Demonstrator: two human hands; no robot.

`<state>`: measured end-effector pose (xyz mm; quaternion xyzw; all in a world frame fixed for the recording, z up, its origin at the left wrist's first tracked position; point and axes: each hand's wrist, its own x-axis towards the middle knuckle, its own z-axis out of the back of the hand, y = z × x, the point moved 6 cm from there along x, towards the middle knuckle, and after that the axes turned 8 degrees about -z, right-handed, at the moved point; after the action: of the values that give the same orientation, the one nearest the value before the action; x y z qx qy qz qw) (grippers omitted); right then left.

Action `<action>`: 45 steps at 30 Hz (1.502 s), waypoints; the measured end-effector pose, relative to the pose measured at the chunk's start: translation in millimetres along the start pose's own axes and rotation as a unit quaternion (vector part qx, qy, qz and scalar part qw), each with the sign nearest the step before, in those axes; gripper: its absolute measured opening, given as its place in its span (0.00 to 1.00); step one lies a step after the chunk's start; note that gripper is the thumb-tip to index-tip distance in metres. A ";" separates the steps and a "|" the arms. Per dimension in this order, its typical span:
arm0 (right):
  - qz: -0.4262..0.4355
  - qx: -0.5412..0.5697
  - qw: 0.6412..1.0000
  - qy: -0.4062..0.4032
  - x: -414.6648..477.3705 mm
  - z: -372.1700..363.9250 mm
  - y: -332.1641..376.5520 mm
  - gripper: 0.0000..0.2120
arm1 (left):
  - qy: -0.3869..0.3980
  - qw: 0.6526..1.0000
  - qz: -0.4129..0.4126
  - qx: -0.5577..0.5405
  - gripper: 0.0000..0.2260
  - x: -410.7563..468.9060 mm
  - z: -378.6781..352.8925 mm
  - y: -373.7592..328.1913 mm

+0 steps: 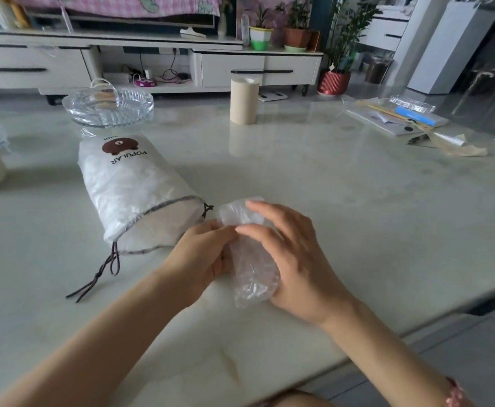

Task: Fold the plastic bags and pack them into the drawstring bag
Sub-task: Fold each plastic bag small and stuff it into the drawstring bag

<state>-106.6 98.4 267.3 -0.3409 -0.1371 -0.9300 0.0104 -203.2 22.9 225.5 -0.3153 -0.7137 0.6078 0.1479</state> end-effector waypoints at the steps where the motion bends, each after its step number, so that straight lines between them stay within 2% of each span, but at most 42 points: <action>1: 0.006 0.009 1.000 -0.011 -0.2 1.2 0.4 0.20 | -0.007 1.000 -0.011 0.003 0.04 1.7 1.8 -1.4; 4: -0.002 0.038 0.999 -0.037 -0.6 2.3 -6.0 0.12 | -0.017 1.000 -0.024 0.007 0.04 5.3 5.8 -4.5; 6: -0.053 0.124 0.991 -0.014 1.9 -0.8 -16.0 0.07 | -0.016 0.999 -0.038 0.029 0.04 7.2 5.8 -4.9; 9: -0.201 0.298 0.932 0.038 5.5 -5.4 -33.7 0.07 | -0.028 0.994 -0.072 0.079 0.06 8.2 4.0 -6.9; 11: -0.239 0.353 0.902 0.068 5.6 -7.5 -34.5 0.10 | -0.035 0.989 -0.091 0.112 0.05 7.1 3.2 -8.0; 14: -0.223 0.330 0.913 0.093 5.1 -8.8 -28.6 0.13 | -0.039 0.984 -0.106 0.137 0.05 5.9 3.7 -7.2; 18: -0.208 0.253 0.943 0.052 2.0 -8.5 -29.1 0.09 | -0.045 0.983 -0.107 0.142 0.04 7.0 4.3 -5.5; 20: -0.127 0.126 0.984 0.017 2.1 -6.8 -17.9 0.08 | -0.059 0.979 -0.120 0.156 0.04 7.5 5.9 -6.8; 22: -0.037 0.026 0.999 -0.006 1.8 -6.3 -2.4 0.11 | -0.060 0.974 -0.130 0.176 0.06 7.5 6.0 -7.3; 26: -0.001 0.049 0.999 -0.012 3.6 -7.2 1.6 0.12 | -0.059 0.969 -0.137 0.199 0.07 4.0 4.8 -11.3; 31: 0.030 0.064 0.997 0.027 1.4 -16.1 6.5 0.07 | -0.059 0.968 -0.148 0.195 0.14 0.2 4.4 -14.1; 34: -0.048 0.161 0.985 0.040 4.4 -13.6 -4.4 0.07 | -0.041 0.973 -0.150 0.173 0.10 0.3 4.2 -15.5; 37: -0.200 0.337 0.916 0.087 6.3 -18.3 -21.8 0.06 | -0.011 0.975 -0.152 0.161 0.07 -3.0 -1.8 -18.1; 39: -0.257 0.369 0.886 0.116 7.1 -23.9 -26.7 0.08 | -0.004 0.979 -0.150 0.135 0.04 -5.5 -5.6 -19.9; 42: -0.288 0.363 0.877 0.124 7.2 -27.3 -31.7 0.14 | 0.034 0.990 -0.117 0.069 0.08 -2.5 -7.5 -16.4; 44: -0.296 0.356 0.877 0.131 7.2 -27.4 -33.6 0.13 | 0.080 0.989 -0.112 0.052 0.19 -3.6 -12.3 -16.5; 45: -0.294 0.357 0.876 0.137 7.8 -27.6 -33.0 0.11 | 0.101 0.985 -0.120 0.071 0.22 -5.5 -14.1 -17.3</action>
<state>-133.7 123.6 243.9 -0.1276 -0.5505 -0.8157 -0.1239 -195.4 29.3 246.1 -0.2755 -0.6830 0.5997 0.3129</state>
